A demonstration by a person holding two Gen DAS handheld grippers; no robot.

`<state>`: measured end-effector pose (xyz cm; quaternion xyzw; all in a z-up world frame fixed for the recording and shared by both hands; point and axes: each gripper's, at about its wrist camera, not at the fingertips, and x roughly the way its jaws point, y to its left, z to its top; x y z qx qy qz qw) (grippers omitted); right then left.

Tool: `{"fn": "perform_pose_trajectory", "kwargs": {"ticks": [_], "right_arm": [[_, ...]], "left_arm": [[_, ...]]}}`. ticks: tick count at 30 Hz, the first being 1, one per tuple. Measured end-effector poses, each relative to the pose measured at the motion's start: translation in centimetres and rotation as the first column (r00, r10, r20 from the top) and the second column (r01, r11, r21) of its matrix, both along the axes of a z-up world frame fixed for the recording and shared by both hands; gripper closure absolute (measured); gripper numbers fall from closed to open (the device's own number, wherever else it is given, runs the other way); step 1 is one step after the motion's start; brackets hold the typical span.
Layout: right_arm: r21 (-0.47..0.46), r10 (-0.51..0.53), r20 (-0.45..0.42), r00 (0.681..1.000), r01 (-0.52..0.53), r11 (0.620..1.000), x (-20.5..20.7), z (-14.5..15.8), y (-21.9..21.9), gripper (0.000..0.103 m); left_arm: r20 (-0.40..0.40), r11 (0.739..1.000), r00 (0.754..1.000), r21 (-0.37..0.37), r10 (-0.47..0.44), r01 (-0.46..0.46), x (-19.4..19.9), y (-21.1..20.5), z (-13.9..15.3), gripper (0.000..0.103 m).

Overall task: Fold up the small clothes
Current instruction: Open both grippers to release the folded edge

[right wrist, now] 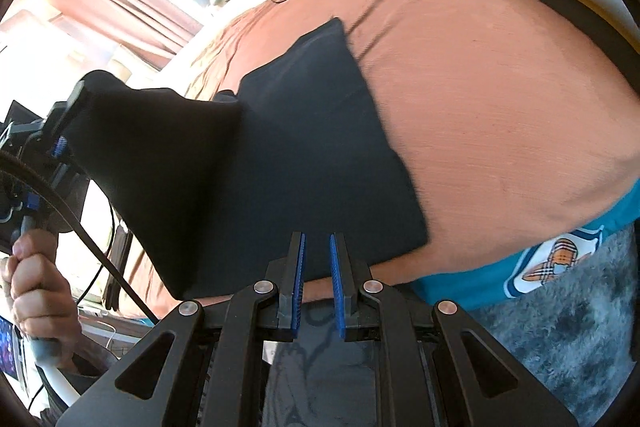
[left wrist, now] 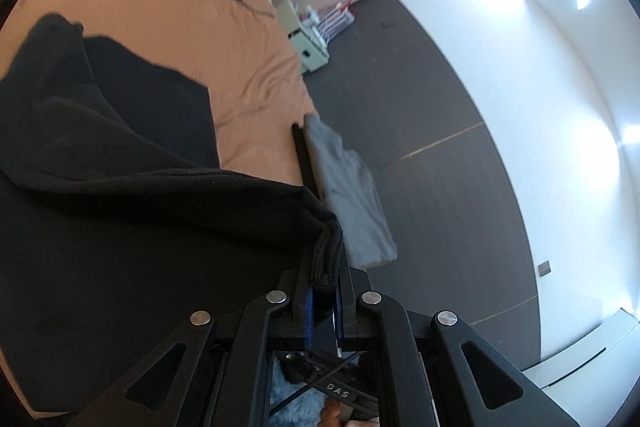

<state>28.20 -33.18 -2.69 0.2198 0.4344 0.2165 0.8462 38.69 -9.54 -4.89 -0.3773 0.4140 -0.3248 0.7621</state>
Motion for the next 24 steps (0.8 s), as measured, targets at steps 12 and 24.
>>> {"fn": "perform_pose_trajectory", "kwargs": {"ticks": [12,24], "right_arm": [[-0.018,0.004,0.013,1.0,-0.004,1.0,-1.1,0.7,-1.6,0.065],[-0.191,0.133,0.047,0.99,-0.122,0.974,1.9,1.7,2.6,0.065]], "left_arm": [[-0.073,0.994,0.997,0.105,-0.009,0.017,-0.3,0.5,-2.7,0.037],[-0.13,0.967,0.982,0.235,0.135,-0.102,-1.7,8.0,-5.3,0.037]]}}
